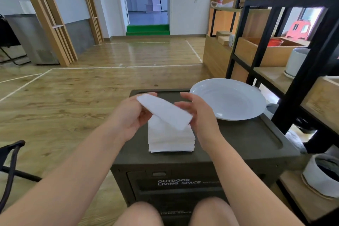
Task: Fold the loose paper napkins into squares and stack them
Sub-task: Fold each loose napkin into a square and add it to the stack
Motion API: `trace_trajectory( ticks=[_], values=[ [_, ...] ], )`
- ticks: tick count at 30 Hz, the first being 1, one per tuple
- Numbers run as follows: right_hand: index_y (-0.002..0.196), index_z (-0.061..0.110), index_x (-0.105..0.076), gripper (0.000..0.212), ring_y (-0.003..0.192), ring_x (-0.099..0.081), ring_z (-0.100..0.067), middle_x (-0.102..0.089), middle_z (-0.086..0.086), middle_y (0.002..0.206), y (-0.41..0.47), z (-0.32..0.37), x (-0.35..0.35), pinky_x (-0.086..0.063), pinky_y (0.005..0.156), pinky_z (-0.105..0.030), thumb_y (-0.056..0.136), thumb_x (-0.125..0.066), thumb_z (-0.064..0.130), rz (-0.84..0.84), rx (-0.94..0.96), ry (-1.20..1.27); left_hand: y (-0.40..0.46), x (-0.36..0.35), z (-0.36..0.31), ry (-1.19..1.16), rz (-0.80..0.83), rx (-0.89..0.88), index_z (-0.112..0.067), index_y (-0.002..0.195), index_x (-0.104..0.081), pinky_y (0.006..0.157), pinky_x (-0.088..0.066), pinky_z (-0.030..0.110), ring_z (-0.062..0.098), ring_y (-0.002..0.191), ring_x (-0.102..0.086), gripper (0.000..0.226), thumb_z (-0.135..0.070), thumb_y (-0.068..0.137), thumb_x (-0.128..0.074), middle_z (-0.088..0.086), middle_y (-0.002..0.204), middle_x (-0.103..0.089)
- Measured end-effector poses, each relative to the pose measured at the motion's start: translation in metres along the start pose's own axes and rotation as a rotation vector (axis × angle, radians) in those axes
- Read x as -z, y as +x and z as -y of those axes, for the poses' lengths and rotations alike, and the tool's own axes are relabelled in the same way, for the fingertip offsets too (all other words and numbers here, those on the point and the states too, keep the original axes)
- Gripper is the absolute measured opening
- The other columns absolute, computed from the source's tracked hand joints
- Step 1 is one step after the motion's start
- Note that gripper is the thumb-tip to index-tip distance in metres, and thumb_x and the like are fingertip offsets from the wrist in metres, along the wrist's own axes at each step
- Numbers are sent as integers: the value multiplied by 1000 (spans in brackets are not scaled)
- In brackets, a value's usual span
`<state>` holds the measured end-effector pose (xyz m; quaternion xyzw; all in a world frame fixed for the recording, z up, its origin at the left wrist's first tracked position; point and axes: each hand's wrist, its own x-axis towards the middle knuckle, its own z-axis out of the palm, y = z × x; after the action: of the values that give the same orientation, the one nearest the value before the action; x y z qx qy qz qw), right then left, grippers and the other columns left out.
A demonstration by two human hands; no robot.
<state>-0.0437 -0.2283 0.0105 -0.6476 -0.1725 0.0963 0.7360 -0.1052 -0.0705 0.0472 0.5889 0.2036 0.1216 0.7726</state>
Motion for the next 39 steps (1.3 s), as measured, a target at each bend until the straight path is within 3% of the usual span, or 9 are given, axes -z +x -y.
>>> trace_trajectory(
  ticks=[5, 9, 13, 16, 20, 26, 31, 35, 39],
  values=[
    [124, 23, -55, 47, 90, -69, -23, -69, -11, 113, -11, 0, 22, -56, 69, -24, 82, -51, 2, 403, -195, 366, 3, 4, 16, 133, -36, 143, -6, 95, -71, 53, -53, 19, 13, 76, -64, 16, -3, 88, -57, 8, 95, -70],
    [132, 36, -46, 71, 116, -60, -15, -55, -2, 132, -12, -5, 30, -51, 90, -24, 77, -58, -8, 582, -146, 78, 7, 5, 23, 155, -61, 168, -5, 96, -70, 54, -54, 19, 12, 76, -66, 14, -3, 90, -57, 8, 95, -72],
    [133, 48, -39, 77, 118, -53, -6, -46, 11, 135, -12, -3, 27, -46, 96, -23, 75, -67, 4, 672, -90, -166, 13, 4, 23, 115, -109, 135, -5, 84, -68, 46, -51, 15, 4, 51, -65, 6, -4, 87, -62, 3, 70, -71],
    [125, 42, -49, 60, 103, -62, -3, -60, 14, 118, -6, -4, 18, -53, 80, -18, 76, -77, 20, 471, -10, -282, 15, 3, 22, 136, -180, 139, -5, 86, -66, 44, -49, 14, 5, 45, -62, 19, -18, 78, -77, 5, 74, -65],
    [92, 29, -67, 8, 70, -65, 2, -70, 14, 79, 10, -7, 11, -47, 53, -8, 91, -60, 30, 47, 13, -257, 15, 4, 28, 264, -191, 74, -9, 86, -67, 46, -52, 15, 9, 60, -64, 27, -32, 77, -78, 1, 77, -65],
    [111, 20, -60, 56, 94, -60, -19, -61, -1, 106, 20, -9, 5, -53, 54, -21, 89, -37, 66, -42, -361, -101, 12, 5, 40, 377, -193, -107, -14, 82, -70, 44, -43, 9, 6, 67, -63, 15, -29, 84, -71, -5, 80, -71],
    [70, 26, -63, 23, 73, -58, -11, -62, 10, 75, 23, -21, 7, -46, 57, -19, 89, -59, 39, -166, -86, -427, 14, 6, 51, 477, -207, -148, -6, 78, -69, 46, -46, 13, 10, 63, -63, 29, -33, 87, -67, -3, 77, -70],
    [71, 8, -66, 27, 63, -52, -10, -62, -3, 69, 25, -29, 9, -43, 58, -23, 86, -59, 30, -200, -49, -588, 16, 11, 59, 691, -215, -209, -6, 55, -47, 55, -40, 27, 17, 54, -52, 49, -38, 91, -58, 7, 57, -51],
    [70, 10, -63, 29, 60, -50, -9, -60, -1, 67, 20, -38, 11, -37, 54, -20, 86, -59, 33, -218, -8, -725, 14, 13, 64, 932, -239, -311, -16, 47, -30, 48, -24, 24, 10, 37, -27, 54, -34, 93, -52, -8, 39, -27]
  ],
)
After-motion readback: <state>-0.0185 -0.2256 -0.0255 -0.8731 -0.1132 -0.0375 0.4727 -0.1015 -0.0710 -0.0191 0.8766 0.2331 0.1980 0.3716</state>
